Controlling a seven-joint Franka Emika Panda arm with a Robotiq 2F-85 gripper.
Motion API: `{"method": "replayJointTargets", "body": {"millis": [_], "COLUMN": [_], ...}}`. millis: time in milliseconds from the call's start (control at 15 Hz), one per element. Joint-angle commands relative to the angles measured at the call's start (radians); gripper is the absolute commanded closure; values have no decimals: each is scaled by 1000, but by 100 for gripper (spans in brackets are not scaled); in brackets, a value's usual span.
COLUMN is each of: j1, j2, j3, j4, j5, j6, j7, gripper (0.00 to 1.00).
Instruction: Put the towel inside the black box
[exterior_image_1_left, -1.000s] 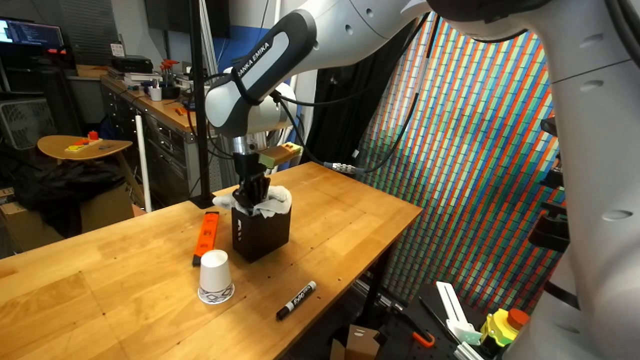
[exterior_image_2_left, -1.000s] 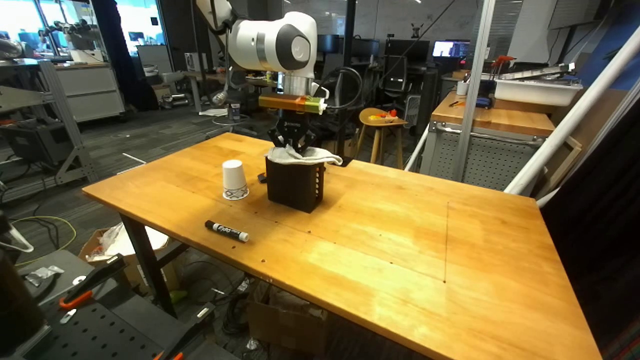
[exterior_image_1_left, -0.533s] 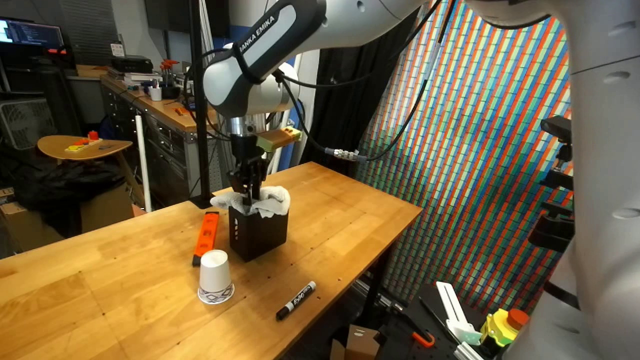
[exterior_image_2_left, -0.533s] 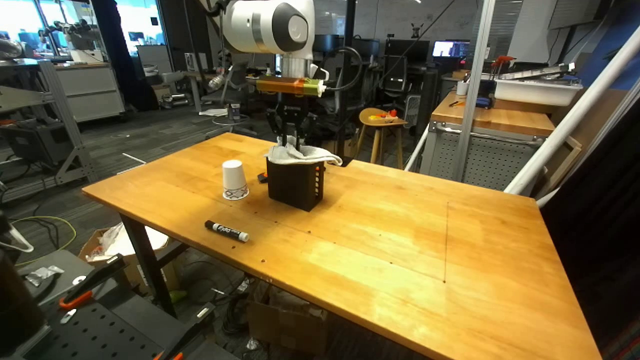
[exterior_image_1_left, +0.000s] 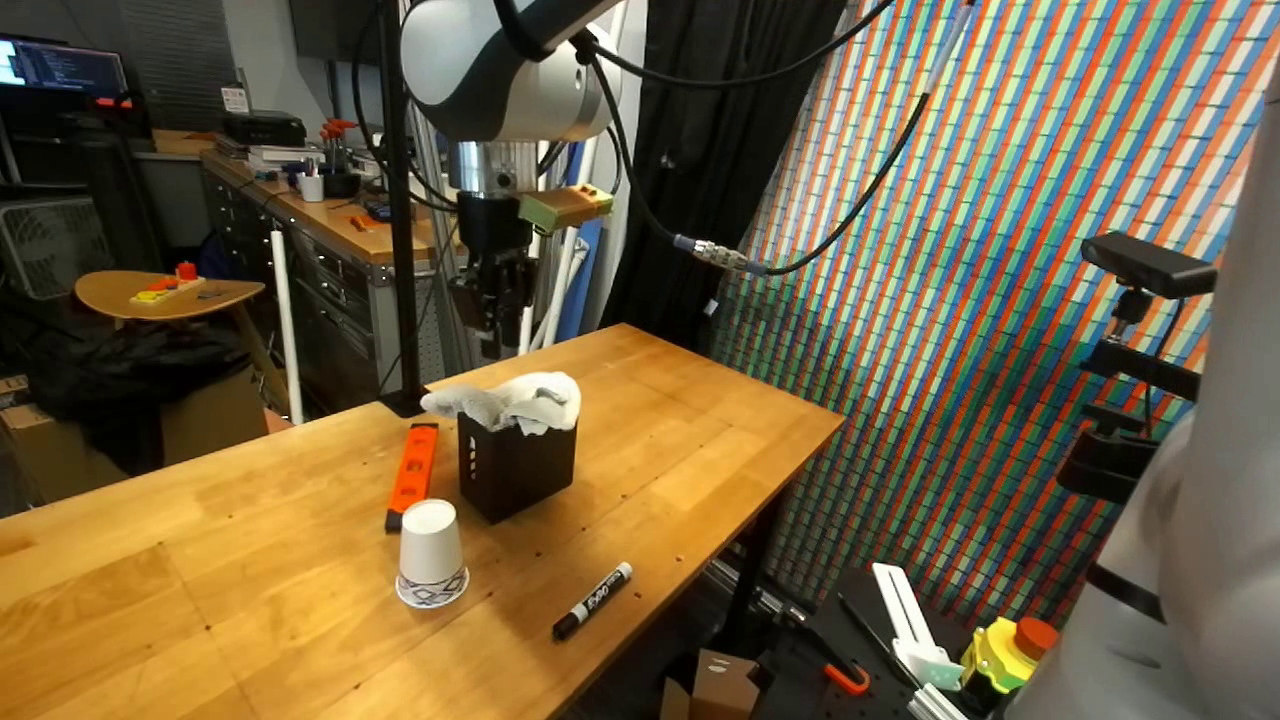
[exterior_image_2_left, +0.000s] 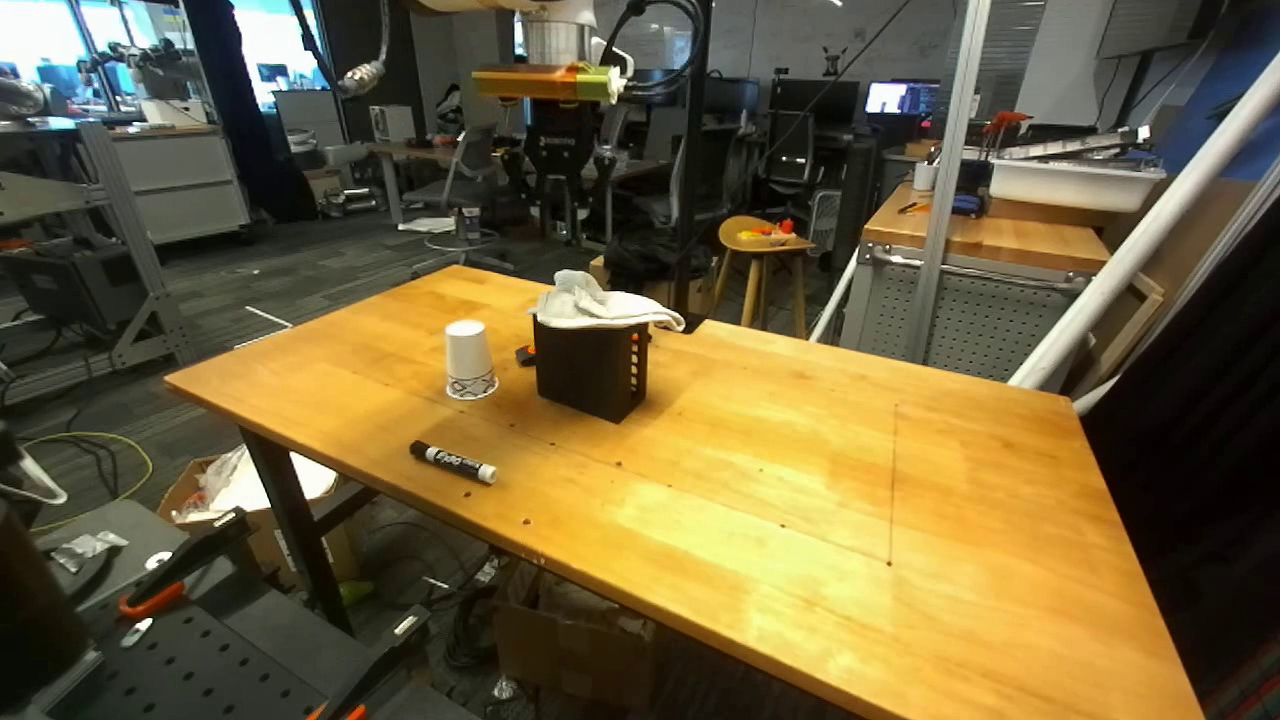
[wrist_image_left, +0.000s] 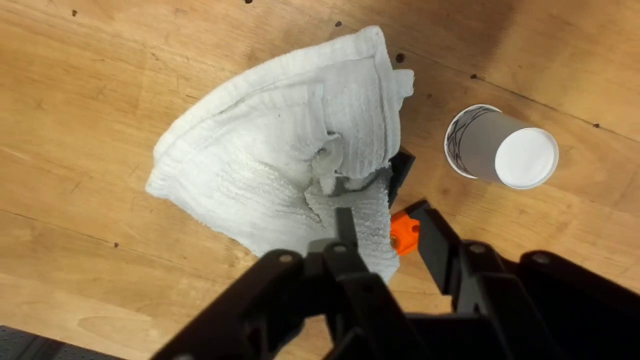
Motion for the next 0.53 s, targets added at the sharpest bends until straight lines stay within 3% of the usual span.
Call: {"method": "replayJointTargets", "body": {"millis": [0,67,133,467], "j1": [11,12,11,16], "j2": [-47,-47,-42,9], "j3": [-5,-7,-9,-15], "j4": [-36,-38,-37,-3], "j5": [-17,-23,-25,-56], "j6": [-14,-12,-9,24], "j7": [22,29,35,82], "gripper": [91,99,100,100]}}
